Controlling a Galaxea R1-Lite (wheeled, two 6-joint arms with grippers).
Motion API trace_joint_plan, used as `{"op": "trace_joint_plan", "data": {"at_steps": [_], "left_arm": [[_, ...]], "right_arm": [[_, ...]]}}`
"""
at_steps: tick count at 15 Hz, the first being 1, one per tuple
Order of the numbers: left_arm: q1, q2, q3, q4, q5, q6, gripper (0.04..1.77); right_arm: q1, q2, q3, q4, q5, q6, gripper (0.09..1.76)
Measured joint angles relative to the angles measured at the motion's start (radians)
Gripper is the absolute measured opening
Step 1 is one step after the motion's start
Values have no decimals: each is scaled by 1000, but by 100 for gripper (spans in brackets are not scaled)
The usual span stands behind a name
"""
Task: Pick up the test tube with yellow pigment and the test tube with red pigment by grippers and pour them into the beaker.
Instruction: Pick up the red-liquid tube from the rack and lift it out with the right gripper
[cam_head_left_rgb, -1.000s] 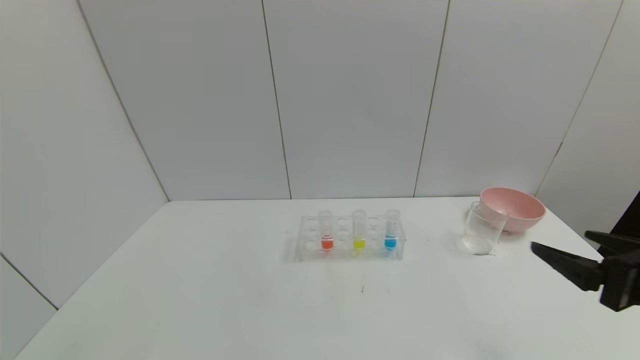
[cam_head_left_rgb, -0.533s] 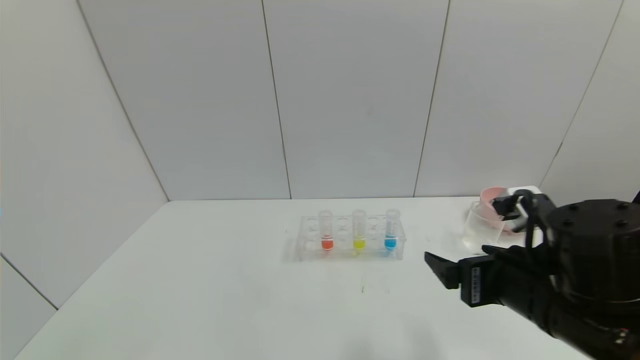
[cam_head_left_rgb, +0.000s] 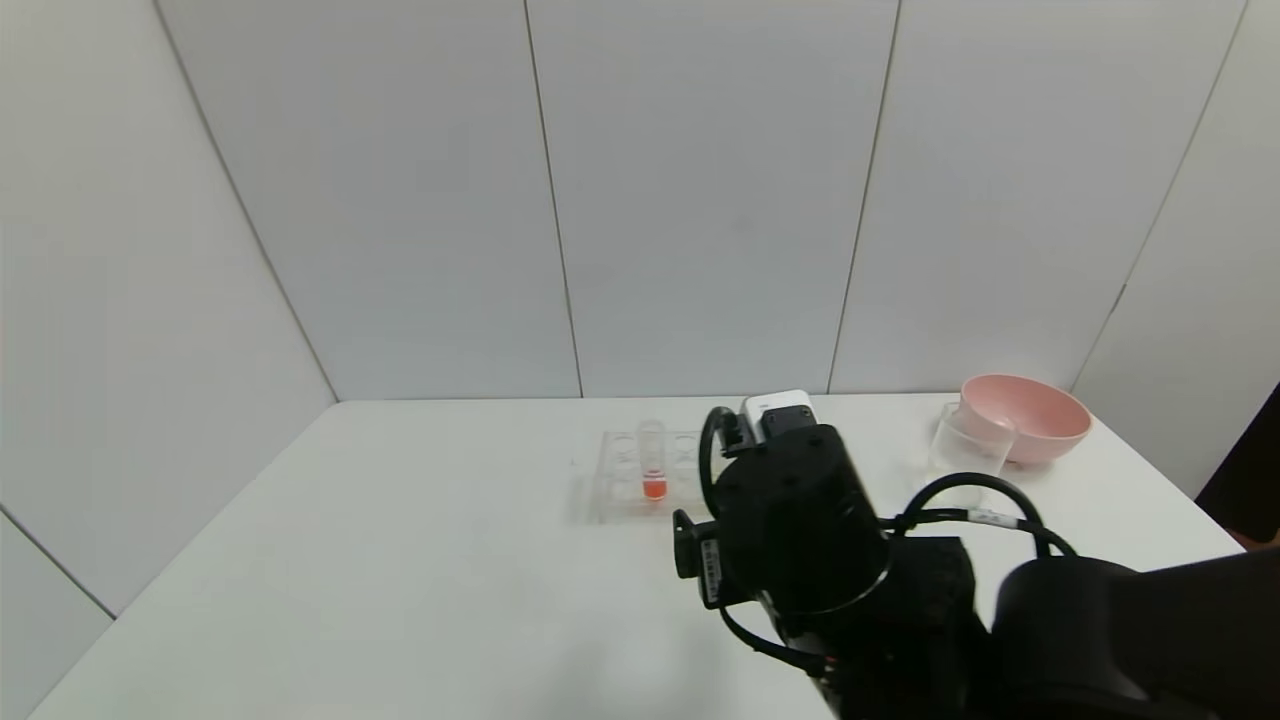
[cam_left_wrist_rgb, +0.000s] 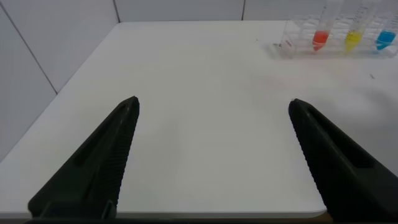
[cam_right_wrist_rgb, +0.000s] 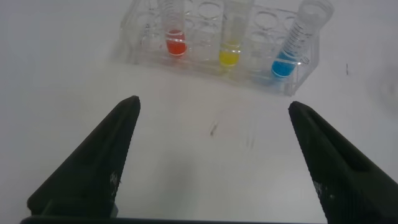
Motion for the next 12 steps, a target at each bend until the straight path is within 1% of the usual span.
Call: {"op": "trace_joint_plan", "data": {"at_steps": [2,6,9,12], "left_arm": [[0,0,0,0,0,0,172],[0,0,0,0,0,0,172],[0,0,0,0,0,0,172],[0,0,0,0,0,0,172]], "right_arm": [[24,77,-113,60,-22,31,171],[47,231,-317,111,-53,45,171],[41,337,-457,133,-70,45,171],[21,426,-569,149,-79,42,171]]}}
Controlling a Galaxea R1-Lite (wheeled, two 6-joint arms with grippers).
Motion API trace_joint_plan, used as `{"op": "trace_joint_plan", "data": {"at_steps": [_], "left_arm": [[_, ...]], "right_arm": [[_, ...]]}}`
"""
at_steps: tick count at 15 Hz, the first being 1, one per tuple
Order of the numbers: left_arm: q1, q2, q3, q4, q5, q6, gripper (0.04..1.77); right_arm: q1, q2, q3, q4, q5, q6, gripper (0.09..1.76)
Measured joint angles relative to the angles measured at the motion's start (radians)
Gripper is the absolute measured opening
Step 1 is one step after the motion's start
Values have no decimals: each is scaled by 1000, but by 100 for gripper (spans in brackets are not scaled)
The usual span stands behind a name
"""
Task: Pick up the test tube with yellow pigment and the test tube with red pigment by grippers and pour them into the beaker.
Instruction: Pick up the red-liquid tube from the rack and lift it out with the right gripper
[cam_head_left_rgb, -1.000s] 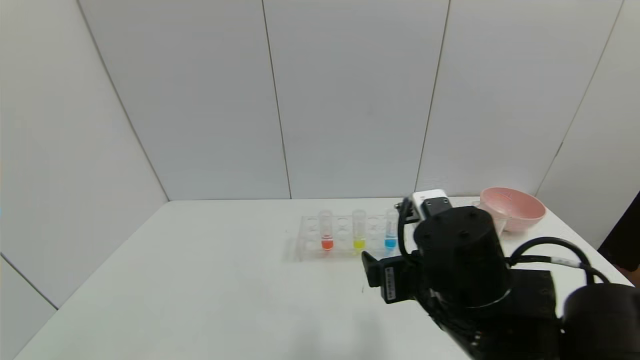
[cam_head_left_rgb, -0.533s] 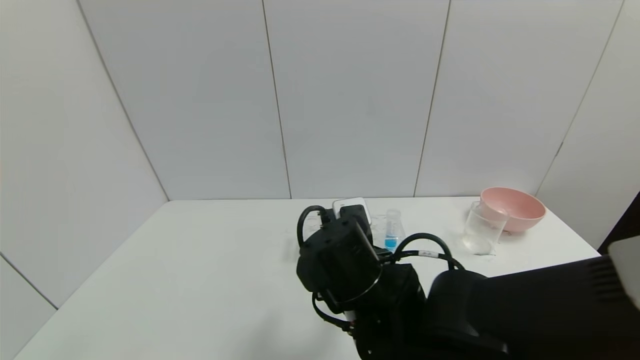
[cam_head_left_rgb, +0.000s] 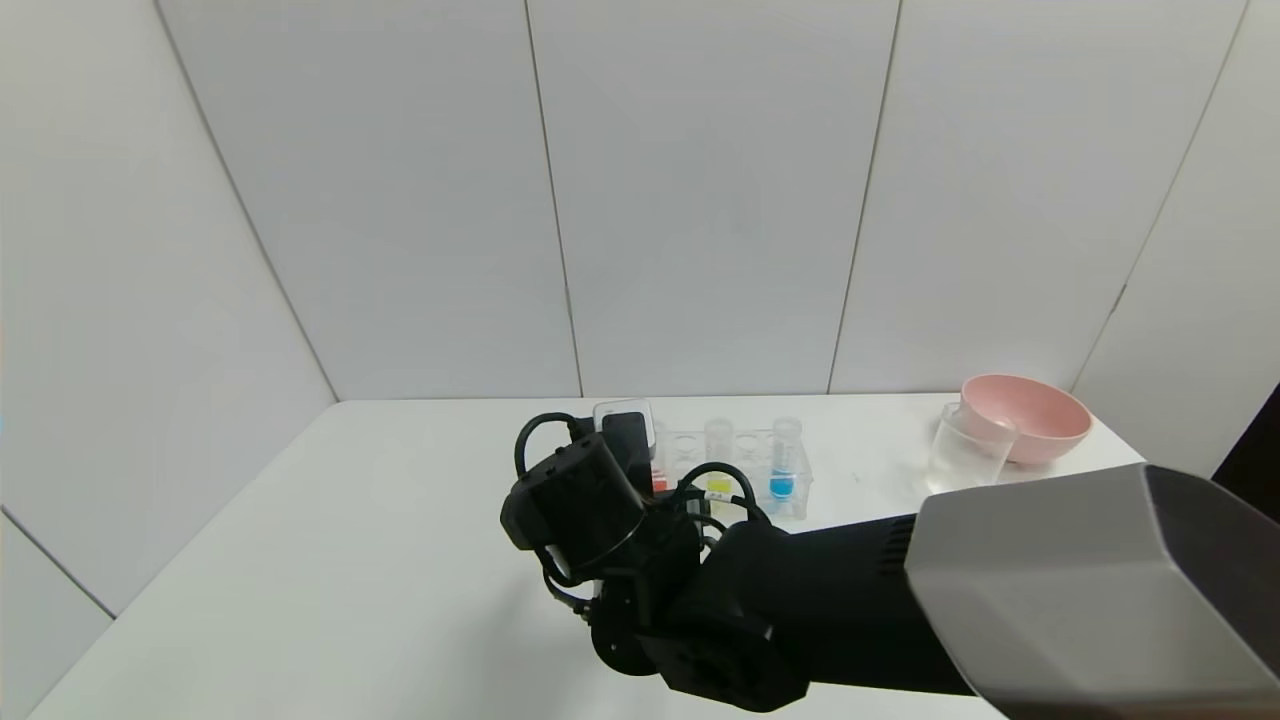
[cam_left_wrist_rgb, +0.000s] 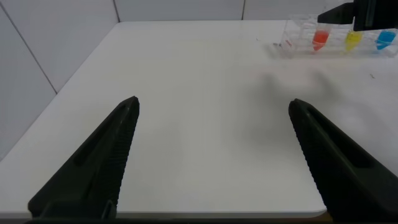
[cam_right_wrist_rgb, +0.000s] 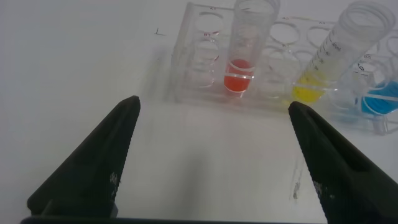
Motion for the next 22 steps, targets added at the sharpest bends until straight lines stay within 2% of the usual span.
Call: {"op": "trace_joint_plan", "data": {"at_steps": [4,9,22], "left_arm": [[0,0,0,-1,0,0,172],[0,0,0,-1,0,0,172],[0,0,0,0,0,0,172]], "right_arm": [[-54,78,-129,20,-1,-17,171],[-100,122,-206,15,0,-50,171],[-114,145,-221,11,-1,-56,171]]}}
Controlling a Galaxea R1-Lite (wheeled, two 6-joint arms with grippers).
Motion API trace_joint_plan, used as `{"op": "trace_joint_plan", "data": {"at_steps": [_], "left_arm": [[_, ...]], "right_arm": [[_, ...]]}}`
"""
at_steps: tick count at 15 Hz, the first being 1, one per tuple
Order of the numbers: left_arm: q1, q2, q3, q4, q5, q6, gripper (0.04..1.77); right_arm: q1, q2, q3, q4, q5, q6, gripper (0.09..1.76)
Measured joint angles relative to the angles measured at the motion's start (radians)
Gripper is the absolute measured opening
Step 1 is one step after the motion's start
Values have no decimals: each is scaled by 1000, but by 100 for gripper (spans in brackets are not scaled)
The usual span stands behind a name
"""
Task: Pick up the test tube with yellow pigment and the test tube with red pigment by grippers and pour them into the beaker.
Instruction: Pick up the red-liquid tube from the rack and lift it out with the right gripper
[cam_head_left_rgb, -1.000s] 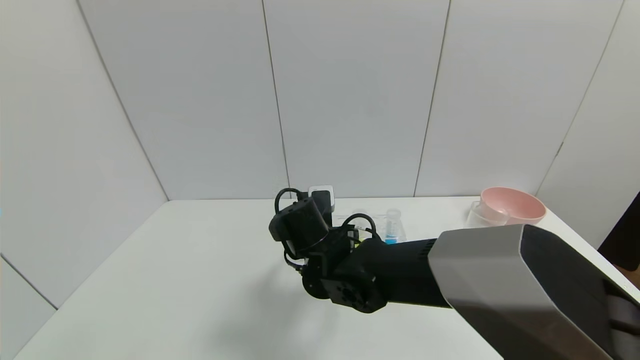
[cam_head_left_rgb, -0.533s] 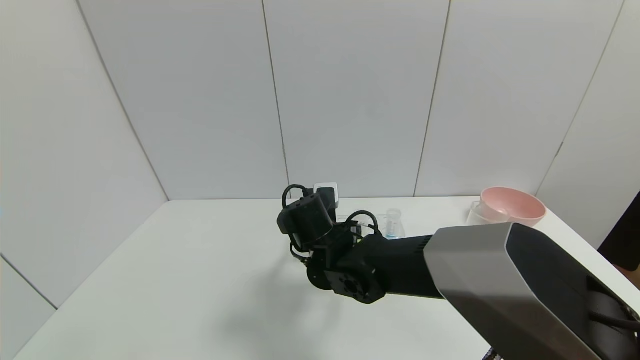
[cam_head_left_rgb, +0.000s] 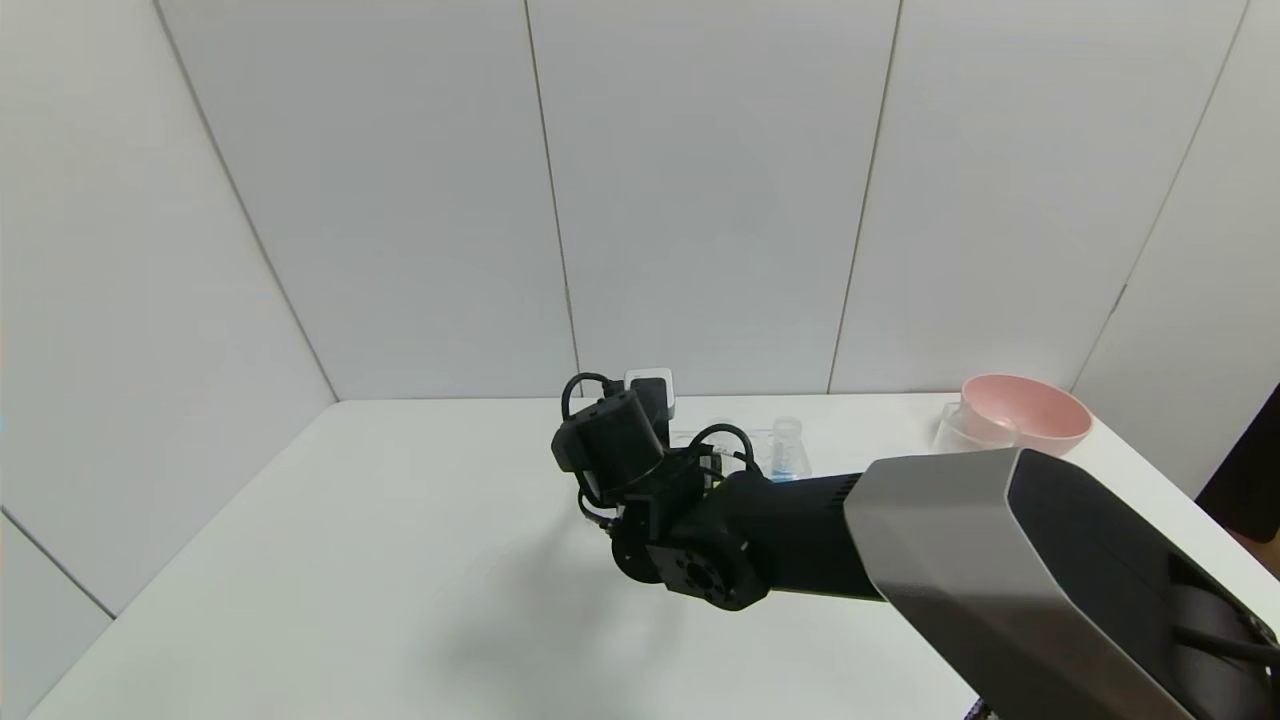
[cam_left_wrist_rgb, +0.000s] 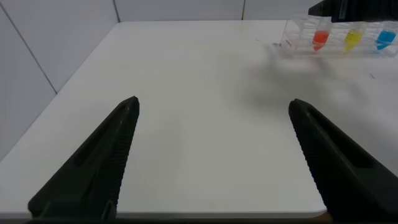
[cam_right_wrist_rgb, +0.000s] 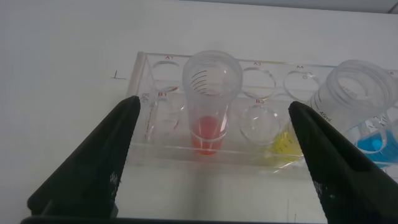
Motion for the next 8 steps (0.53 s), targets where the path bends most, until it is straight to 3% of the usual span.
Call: {"op": "trace_joint_plan", "data": {"at_steps": [2,5,8], "left_arm": [[0,0,0,0,0,0,172],[0,0,0,0,0,0,172],[0,0,0,0,0,0,172]], "right_arm": [[1,1,0,-1,0,-1,168],[9,6,1,7,-1,0,117],[14,9,2,9,0,0,83]]}}
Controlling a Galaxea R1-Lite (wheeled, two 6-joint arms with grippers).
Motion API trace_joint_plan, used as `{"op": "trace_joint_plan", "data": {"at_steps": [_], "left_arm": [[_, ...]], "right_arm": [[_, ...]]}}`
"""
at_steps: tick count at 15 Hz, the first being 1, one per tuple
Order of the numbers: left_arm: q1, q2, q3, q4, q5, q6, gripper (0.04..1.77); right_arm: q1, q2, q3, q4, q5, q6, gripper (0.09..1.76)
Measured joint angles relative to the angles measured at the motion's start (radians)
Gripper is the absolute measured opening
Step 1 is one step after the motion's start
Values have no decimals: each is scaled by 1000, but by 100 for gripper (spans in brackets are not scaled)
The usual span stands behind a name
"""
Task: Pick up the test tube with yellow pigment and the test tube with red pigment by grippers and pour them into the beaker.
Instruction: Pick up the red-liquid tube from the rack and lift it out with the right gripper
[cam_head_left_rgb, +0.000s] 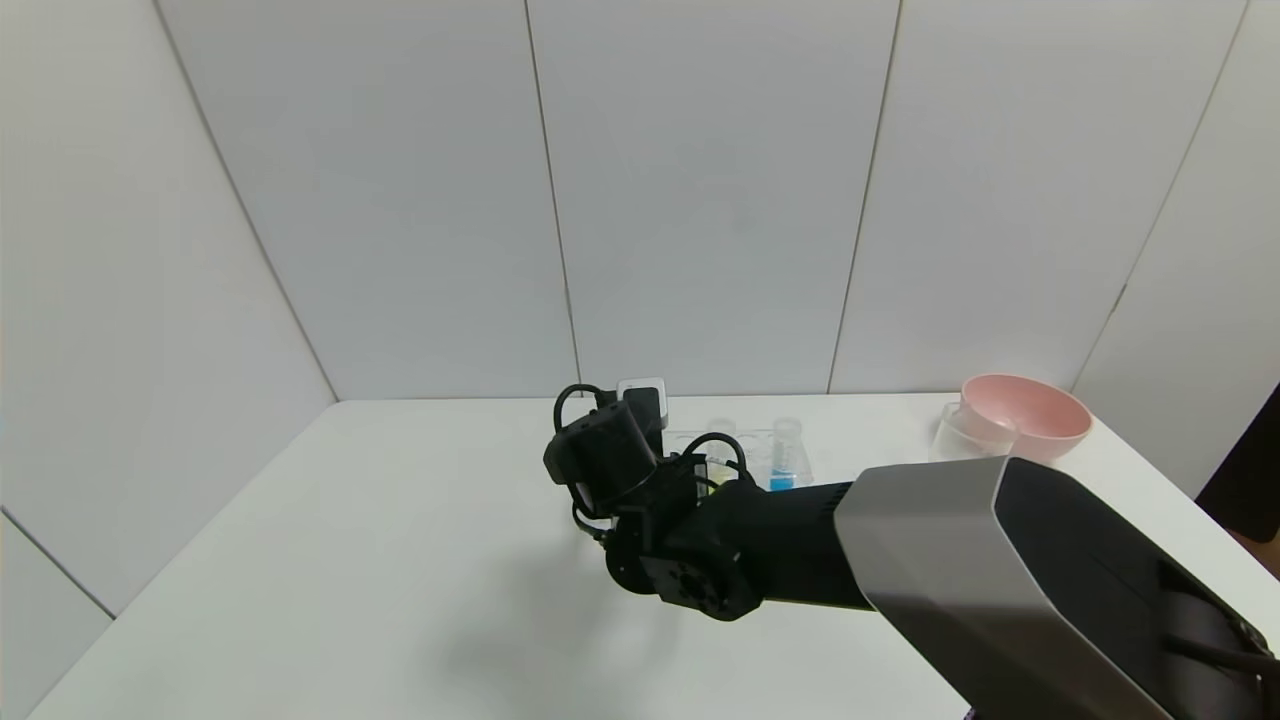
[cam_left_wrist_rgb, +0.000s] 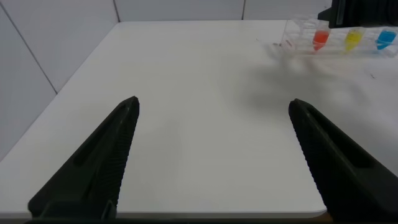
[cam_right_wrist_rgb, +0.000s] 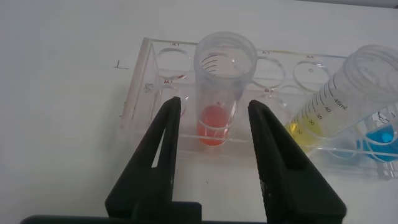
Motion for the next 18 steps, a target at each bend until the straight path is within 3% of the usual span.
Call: {"op": "trace_joint_plan", "data": {"at_steps": [1,2,3,4,18], "left_arm": [[0,0,0,0,0,0,172],[0,0,0,0,0,0,172],[0,0,0,-1,0,0,172],[0,0,0,0,0,0,172],[0,0,0,0,0,0,172]], "right_arm": [[1,0,0,0,-1,0,71],[1,0,0,3,-3,0,35],[3,0,0,5,-5,0,31],[1,0,-2,-3,-1,0,12],[-14,-67,0,13,1,-61,12]]}}
